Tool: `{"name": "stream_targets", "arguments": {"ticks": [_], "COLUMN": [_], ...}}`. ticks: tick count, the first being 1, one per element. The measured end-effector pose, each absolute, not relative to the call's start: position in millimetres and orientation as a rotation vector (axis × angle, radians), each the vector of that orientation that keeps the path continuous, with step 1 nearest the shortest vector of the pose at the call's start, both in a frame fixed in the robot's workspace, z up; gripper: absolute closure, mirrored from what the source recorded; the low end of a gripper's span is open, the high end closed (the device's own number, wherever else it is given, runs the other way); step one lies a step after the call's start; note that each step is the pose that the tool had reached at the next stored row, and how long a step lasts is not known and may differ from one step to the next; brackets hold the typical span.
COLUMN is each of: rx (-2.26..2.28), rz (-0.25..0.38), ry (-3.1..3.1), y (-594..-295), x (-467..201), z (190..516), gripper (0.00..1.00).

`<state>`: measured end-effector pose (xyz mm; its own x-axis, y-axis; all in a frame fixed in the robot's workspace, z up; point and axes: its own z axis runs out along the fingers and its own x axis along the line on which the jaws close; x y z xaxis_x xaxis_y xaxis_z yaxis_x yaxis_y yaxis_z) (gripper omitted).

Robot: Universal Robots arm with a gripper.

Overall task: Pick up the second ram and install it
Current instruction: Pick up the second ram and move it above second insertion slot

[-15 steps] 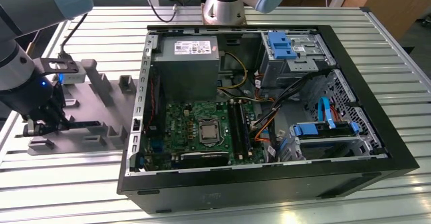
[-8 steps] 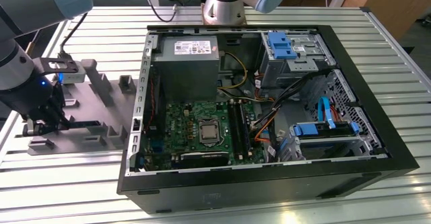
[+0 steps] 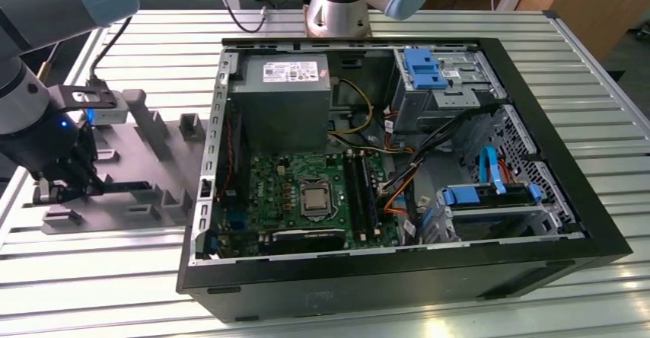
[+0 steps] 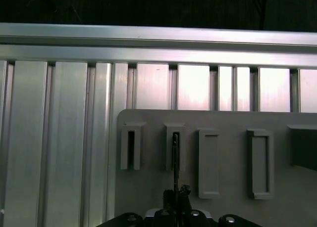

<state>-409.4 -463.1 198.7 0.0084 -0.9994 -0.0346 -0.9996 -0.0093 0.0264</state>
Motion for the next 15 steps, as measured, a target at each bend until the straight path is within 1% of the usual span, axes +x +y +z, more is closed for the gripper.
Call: {"name": "stream_targets", "arguments": {"ticks": [15], "rx": [-2.226], "rz": [0.069], "ry": [2.207], "y": [-463.1], "x": [-409.4], "z": [200.6], "gripper": [0.86]}}
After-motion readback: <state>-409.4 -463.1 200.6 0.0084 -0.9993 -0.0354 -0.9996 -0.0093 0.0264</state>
